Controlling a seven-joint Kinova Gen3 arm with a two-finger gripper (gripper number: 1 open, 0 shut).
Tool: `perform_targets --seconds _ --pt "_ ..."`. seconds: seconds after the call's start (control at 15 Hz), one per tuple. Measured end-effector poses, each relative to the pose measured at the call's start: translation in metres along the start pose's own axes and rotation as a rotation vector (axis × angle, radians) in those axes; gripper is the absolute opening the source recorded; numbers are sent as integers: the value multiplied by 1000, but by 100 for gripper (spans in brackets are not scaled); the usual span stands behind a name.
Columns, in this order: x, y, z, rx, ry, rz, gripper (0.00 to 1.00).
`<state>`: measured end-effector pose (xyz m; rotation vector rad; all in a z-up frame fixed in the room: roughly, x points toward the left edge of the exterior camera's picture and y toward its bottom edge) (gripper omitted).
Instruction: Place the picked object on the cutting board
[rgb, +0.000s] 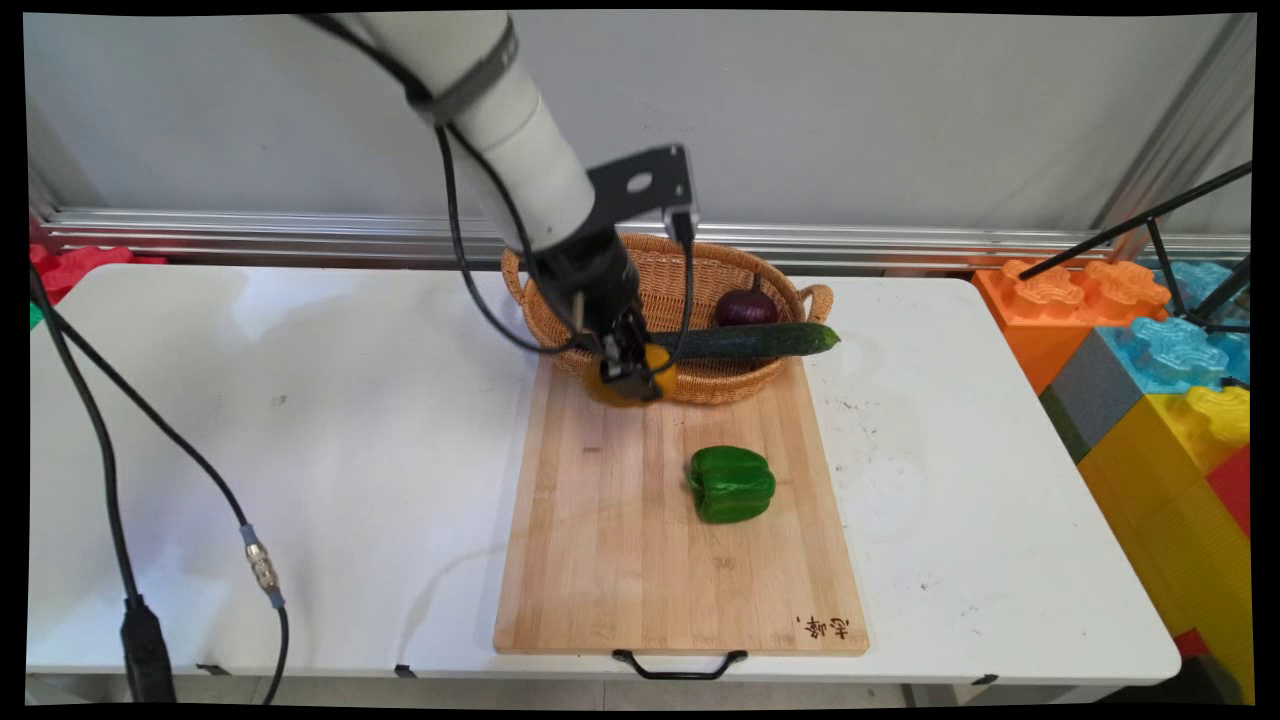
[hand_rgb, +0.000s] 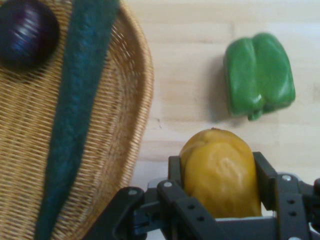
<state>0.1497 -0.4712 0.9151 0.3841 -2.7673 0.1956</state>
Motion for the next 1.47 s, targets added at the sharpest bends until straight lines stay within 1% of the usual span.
perform_targets --seconds 0.4,0.67,0.87,1.2,1.27,1.47 --pt "-21 9 45 -21 -41 56 0" --pt "-30 12 71 -22 -57 108 0" --pt "-35 13 83 -19 -67 142 0" --pt "-41 13 93 -18 -78 186 0" --pt "-41 13 94 -20 -76 199 100" --pt "-40 14 95 -25 -72 216 100"
